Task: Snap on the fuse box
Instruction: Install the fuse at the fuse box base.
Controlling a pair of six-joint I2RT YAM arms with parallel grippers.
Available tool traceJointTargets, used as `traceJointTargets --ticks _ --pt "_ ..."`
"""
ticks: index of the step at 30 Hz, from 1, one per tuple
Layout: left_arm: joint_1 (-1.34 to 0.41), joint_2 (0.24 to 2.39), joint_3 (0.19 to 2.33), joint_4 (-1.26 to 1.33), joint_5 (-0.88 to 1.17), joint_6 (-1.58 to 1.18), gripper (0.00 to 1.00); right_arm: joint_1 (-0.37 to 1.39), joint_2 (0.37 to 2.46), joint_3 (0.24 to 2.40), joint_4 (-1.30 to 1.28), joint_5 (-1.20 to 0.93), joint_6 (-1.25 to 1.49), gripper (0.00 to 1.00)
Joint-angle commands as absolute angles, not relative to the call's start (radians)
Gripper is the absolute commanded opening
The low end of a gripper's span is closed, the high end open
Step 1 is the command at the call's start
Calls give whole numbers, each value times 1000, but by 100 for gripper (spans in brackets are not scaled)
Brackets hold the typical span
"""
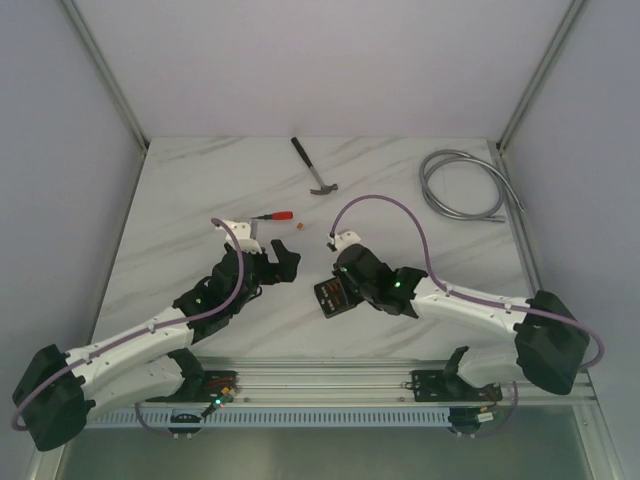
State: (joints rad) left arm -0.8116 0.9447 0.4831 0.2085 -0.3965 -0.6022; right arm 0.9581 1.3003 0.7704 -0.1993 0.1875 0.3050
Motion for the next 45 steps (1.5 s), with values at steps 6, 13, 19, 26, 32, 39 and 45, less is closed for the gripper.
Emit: traceJointTargets --ticks 6,13,19,26,32,39,45 --pt "-810 928 479 165 -443 -633 100 1018 1394 765 -214 296 393 0" --pt "-810 924 479 156 -450 -641 100 1033 1419 766 -195 313 412 0" --pt "-810 915 476 149 -457 -647 100 1034 1450 763 -182 326 423 0" --pt "-809 908 475 144 -460 -649 100 1034 1465 755 -166 331 435 0" --pt "-809 914 477 144 -458 -650 100 1035 1453 746 -163 347 446 3" --pt "-809 917 479 144 -454 -649 100 1034 1454 739 -162 344 449 15" --pt "-809 917 479 144 -454 -650 100 1034 1438 732 -164 341 453 21"
